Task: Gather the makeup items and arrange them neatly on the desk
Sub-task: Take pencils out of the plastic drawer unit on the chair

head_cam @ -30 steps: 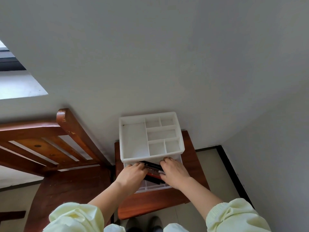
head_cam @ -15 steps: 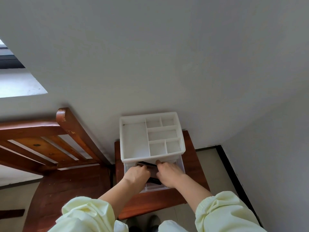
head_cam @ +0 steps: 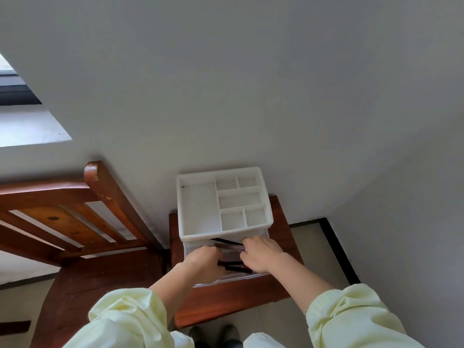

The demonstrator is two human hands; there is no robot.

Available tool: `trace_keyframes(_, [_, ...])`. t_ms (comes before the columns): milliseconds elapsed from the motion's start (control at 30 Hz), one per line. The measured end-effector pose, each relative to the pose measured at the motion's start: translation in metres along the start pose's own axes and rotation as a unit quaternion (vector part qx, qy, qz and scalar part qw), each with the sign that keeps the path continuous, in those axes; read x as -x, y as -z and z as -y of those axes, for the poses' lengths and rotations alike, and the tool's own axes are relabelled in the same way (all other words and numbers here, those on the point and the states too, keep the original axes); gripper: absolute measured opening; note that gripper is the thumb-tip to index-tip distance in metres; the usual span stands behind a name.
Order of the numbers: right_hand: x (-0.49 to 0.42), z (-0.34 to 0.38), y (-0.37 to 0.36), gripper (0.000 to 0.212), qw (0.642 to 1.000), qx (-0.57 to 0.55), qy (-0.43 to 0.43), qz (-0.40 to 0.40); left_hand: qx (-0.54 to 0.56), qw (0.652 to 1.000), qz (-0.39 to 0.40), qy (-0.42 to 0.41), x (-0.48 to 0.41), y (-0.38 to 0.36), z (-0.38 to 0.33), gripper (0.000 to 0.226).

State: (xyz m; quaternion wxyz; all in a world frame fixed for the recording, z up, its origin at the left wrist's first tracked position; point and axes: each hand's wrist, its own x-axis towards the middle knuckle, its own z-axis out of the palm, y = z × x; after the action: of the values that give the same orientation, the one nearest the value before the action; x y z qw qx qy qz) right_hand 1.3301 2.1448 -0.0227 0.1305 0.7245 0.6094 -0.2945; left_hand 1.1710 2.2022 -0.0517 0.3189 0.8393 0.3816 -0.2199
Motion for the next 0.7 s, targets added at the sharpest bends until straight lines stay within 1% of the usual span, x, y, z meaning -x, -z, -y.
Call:
trace_keyframes(67, [0.003, 0.0, 0.004, 0.033, 1.0, 0.022, -0.004, -0.005, 0.018, 1.0, 0.019, 0.003, -0.005, 0.005, -0.006, 0.016])
trace_keyframes(133, [0.006, -0.003, 0.009, 0.031, 0.999, 0.035, -0.012, -0.014, 0.018, 0.999, 0.035, -0.01, -0.01, 0.01, -0.011, 0.01])
trace_keyframes(200, [0.01, -0.009, 0.011, 0.029, 0.999, 0.032, -0.021, -0.02, -0.001, 0.999, 0.04, -0.025, -0.014, 0.015, -0.014, 0.014])
trace_keyframes(300, [0.018, -0.018, 0.012, 0.026, 0.999, 0.02, -0.032, -0.03, -0.063, 0.996, 0.046, -0.037, -0.019, 0.015, -0.021, 0.022])
trace_keyframes(400, [0.022, -0.024, 0.012, 0.025, 0.998, 0.008, -0.04, -0.04, -0.126, 0.99, 0.034, -0.044, -0.022, 0.009, -0.027, 0.03])
trace_keyframes(467, [0.025, -0.027, 0.011, 0.024, 0.998, 0.003, -0.044, -0.047, -0.147, 0.988, 0.021, -0.047, -0.024, 0.005, -0.03, 0.034])
trace_keyframes(600, [0.029, -0.03, 0.009, 0.023, 0.997, -0.005, -0.05, -0.052, -0.172, 0.984, 0.01, -0.038, -0.028, -0.001, -0.033, 0.033])
trace_keyframes(700, [0.031, -0.031, 0.006, 0.027, 0.997, -0.004, -0.042, -0.057, -0.155, 0.988, 0.006, -0.014, -0.026, -0.005, -0.031, 0.033])
